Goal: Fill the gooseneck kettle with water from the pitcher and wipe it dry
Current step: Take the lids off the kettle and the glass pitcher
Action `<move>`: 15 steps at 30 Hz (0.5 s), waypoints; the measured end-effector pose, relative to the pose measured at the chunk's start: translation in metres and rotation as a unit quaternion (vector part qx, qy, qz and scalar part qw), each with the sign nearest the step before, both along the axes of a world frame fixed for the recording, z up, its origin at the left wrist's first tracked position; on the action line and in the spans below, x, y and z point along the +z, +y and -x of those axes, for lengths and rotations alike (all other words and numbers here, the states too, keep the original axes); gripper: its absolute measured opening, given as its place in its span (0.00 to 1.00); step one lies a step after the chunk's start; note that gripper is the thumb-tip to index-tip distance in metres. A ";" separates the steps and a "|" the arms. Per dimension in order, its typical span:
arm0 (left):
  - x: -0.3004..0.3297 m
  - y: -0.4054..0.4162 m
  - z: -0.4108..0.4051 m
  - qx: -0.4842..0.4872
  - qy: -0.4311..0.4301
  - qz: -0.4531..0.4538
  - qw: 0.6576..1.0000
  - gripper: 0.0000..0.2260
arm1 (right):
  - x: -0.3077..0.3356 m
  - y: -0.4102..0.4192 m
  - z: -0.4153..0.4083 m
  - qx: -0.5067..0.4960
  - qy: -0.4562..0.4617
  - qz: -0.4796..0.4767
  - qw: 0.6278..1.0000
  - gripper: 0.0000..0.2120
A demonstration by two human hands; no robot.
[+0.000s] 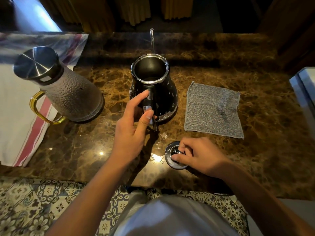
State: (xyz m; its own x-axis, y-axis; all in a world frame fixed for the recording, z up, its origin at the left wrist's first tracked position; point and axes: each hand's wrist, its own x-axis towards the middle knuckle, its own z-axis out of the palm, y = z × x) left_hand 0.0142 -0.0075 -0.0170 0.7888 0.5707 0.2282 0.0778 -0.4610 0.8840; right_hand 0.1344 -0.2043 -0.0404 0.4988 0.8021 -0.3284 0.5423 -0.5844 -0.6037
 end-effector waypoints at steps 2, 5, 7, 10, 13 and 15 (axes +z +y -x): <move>0.001 0.000 0.000 -0.001 -0.001 -0.004 1.000 0.20 | 0.004 0.000 -0.001 -0.008 -0.013 -0.005 1.000 0.17; 0.007 0.000 0.003 -0.004 0.004 0.008 1.000 0.21 | 0.015 0.001 -0.005 -0.023 -0.027 -0.031 0.999 0.16; 0.013 0.000 0.004 0.001 0.013 0.015 1.000 0.21 | 0.025 0.002 -0.011 -0.038 -0.006 -0.075 0.996 0.13; 0.025 0.003 0.009 0.012 0.014 0.007 1.000 0.18 | 0.047 0.006 -0.024 -0.068 -0.025 -0.163 0.984 0.09; 0.037 0.015 0.016 0.013 0.021 -0.042 0.999 0.12 | 0.075 0.019 -0.036 -0.080 -0.059 -0.241 0.966 0.08; 0.047 0.026 0.024 0.025 0.022 -0.086 0.996 0.11 | 0.092 0.034 -0.041 -0.082 -0.079 -0.285 0.952 0.08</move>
State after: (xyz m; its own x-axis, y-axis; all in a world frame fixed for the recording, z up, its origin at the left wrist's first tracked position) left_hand -0.0094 0.0186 0.0299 0.7721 0.5644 0.2921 0.1406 -0.6000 0.7876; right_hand 0.1754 -0.1708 0.0520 0.6392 0.7350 0.2262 0.5820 -0.2702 -0.7669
